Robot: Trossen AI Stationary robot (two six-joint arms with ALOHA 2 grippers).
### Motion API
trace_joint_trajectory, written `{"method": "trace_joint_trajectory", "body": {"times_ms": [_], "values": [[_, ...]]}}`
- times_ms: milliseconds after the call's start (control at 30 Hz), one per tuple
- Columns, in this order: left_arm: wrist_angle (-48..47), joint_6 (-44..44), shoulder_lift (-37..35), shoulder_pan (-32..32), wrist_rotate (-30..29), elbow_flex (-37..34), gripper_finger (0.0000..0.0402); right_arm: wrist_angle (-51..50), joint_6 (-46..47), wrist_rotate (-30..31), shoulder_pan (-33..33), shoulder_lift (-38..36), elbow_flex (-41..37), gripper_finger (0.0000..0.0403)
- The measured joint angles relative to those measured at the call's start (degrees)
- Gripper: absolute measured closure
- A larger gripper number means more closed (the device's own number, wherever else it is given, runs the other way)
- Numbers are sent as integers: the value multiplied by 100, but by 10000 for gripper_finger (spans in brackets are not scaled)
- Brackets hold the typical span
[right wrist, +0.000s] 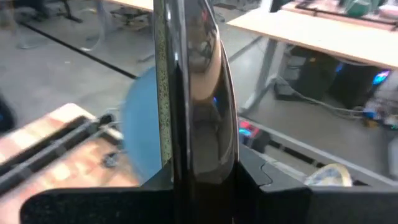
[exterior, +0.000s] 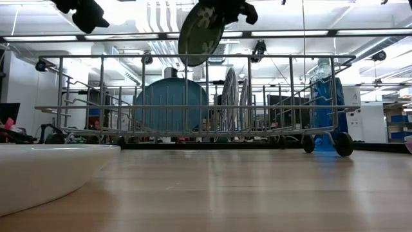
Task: Sort dishes
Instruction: Put the green plate in the dish rack
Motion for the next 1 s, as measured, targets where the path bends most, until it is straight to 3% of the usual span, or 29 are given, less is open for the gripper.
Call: {"method": "trace_joint_trajectory", "body": {"times_ms": [267, 400, 567, 767, 1000], "values": [[48, -2, -3, 527, 2, 0, 157, -838, 918, 1266, 451, 166, -2, 361], [53, -34, -11, 844, 2, 0, 157, -852, 1309, 1310, 552, 200, 13, 361], [103, -322, -10, 1224, 2, 0, 157, -944, 1525, 1907, 565, 533, -4, 361], [197, -458, 6, 1304, 142, -40, 157, -899, 1947, 1784, 634, 788, -4, 361], [260, -479, 57, 1304, 173, -70, 157, -812, 2199, 2053, 678, 1072, -4, 361]]}}
